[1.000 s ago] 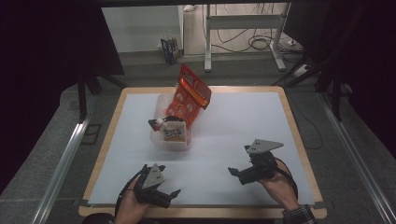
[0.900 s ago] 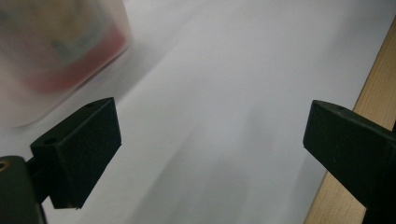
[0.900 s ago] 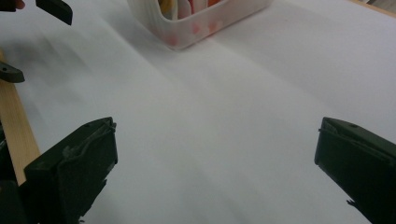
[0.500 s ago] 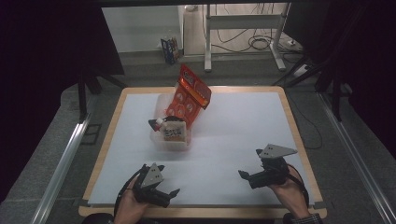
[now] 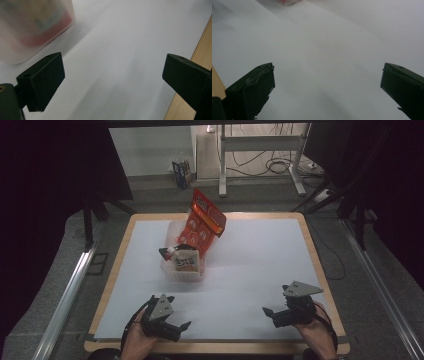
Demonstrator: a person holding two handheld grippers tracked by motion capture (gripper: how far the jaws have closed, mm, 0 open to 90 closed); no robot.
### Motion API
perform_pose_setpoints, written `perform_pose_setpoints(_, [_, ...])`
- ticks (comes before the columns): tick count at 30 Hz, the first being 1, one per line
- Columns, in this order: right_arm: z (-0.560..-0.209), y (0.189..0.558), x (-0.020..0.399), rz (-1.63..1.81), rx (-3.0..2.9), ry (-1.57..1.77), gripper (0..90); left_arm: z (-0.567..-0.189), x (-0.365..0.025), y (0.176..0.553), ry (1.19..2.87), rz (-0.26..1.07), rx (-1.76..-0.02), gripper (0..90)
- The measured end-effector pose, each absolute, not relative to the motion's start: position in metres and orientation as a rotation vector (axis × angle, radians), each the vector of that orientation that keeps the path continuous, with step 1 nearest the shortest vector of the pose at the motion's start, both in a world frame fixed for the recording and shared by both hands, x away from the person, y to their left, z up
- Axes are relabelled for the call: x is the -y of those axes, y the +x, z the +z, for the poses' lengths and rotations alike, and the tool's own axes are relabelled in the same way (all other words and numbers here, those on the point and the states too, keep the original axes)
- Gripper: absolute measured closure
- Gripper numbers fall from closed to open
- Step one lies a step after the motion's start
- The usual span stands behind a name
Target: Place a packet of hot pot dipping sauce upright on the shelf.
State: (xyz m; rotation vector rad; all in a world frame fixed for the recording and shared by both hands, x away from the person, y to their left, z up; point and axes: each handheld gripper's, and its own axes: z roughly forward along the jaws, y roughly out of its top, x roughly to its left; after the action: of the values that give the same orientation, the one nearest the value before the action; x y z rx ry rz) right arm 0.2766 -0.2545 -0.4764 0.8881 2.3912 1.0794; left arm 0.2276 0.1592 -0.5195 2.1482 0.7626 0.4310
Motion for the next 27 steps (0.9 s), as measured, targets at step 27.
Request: perform_pose_setpoints(27, [-0.506,0.271,0.276,0.967,-2.455,1.027,0.0,-0.523,-0.156,0.227,2.174,0.445,-0.750,3.7])
